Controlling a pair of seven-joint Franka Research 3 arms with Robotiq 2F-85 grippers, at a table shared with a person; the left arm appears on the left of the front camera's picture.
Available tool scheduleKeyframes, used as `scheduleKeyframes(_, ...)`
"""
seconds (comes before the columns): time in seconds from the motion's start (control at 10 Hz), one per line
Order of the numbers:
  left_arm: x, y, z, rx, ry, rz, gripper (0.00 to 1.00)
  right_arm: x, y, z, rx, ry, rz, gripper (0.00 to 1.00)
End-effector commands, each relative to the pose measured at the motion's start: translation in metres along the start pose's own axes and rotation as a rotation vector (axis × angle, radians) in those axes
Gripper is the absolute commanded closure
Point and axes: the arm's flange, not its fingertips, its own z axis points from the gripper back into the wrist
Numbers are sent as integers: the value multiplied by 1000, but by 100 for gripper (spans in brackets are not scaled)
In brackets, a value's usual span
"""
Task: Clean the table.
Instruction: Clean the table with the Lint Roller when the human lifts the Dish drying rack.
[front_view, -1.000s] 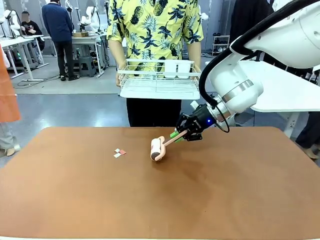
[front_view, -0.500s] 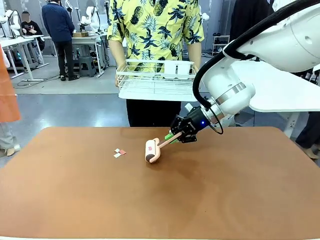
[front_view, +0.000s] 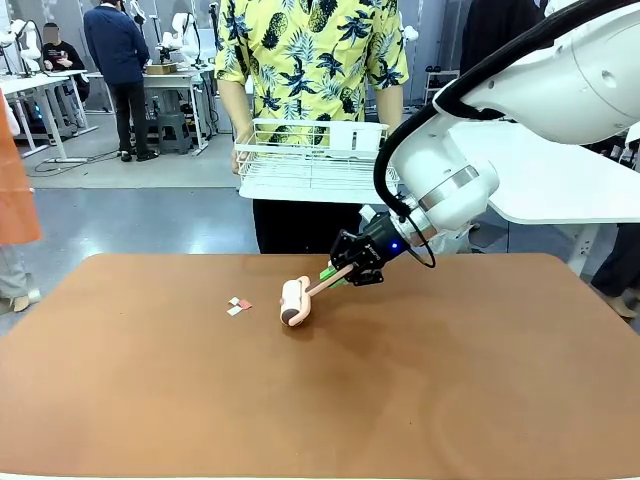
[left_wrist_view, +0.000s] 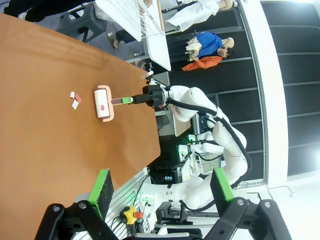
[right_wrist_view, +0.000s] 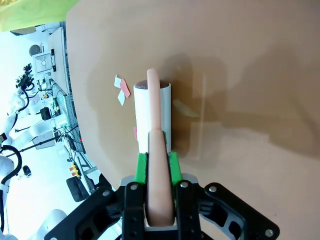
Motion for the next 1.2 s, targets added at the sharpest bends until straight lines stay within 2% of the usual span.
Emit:
scheduleKeyframes(0.0,-1,-2,3,-10,-6,-7,0,-10,-9,-30,-56,20,-3,79)
scheduleKeyframes(0.6,-1,-2,3,-10,-6,-7,0,-10,15,-82,-18,90,-38,79)
scheduleKeyframes(1.1,-1,-2,3,-10,-6,-7,0,-14,55,-150,7,178,-36,79)
